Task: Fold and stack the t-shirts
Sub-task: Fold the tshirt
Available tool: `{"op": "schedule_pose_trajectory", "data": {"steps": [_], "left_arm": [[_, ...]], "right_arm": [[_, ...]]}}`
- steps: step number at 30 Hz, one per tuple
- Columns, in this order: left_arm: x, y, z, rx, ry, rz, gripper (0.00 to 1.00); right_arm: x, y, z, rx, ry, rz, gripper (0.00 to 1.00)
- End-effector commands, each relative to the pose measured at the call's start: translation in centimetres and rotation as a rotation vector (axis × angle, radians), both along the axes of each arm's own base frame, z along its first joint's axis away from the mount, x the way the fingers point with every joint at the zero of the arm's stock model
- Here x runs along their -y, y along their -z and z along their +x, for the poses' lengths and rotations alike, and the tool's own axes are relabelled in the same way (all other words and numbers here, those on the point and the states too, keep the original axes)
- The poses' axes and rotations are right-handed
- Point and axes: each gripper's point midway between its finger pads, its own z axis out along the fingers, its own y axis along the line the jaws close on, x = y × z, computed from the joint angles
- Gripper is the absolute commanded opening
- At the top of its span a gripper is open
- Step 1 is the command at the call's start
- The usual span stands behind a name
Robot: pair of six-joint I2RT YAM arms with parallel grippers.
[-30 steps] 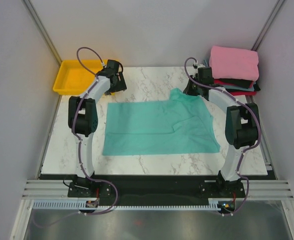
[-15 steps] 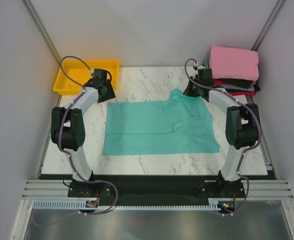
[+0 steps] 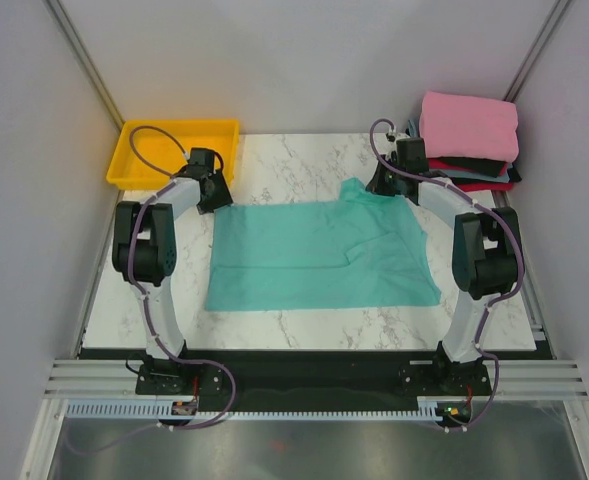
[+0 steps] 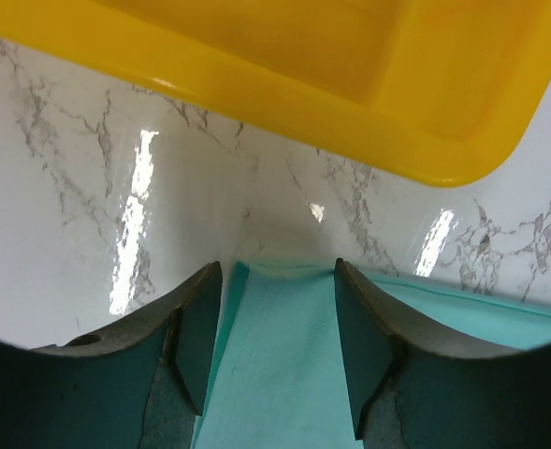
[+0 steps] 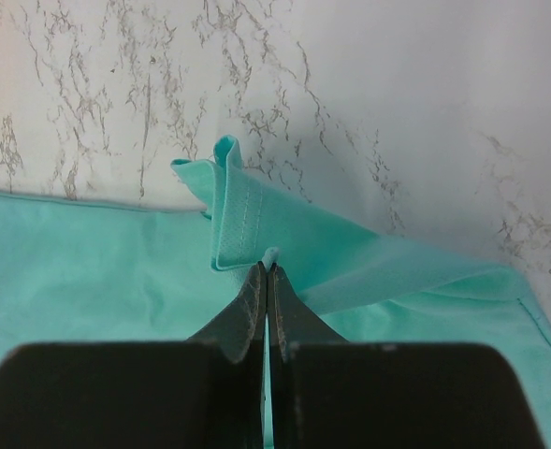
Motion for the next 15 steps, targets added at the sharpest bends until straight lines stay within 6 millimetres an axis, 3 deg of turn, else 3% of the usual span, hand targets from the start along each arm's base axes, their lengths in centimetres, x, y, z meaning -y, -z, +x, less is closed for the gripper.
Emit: {"op": "schedule_pose_trajectory", "data": {"steps": [1,3,7,9,15], "left_arm": [[0.1,-1.7,2.9,0.091,0.006,-0.017,0.59],[0.2,-1.5,3.0,0.088,0.006,-0.022,0.56],[0.3,-1.2,2.3,0.074,-0.004,-0.036,0.39],[0.3,-0.8,1.7,0.064,-0.007,-0.039,0.38],[0.2,-1.7,1.7,0.085,-0.004,-0.036,0.16]], "right_arm": [[-0.6,-3.1,0.0,0.076,-0.025,0.033,0.00],[-0.6,-3.0,0.0,0.075,-0.021,0.032,0.00],[-0.4,-3.0,0.0,0.077,-0.018,0.024,0.00],[-0.4,-2.9,0.0,0.076,-0.016,0.022,0.00],[-0.4,-3.0,0.1,0.078,-0.013,0.024,0.00]]}}
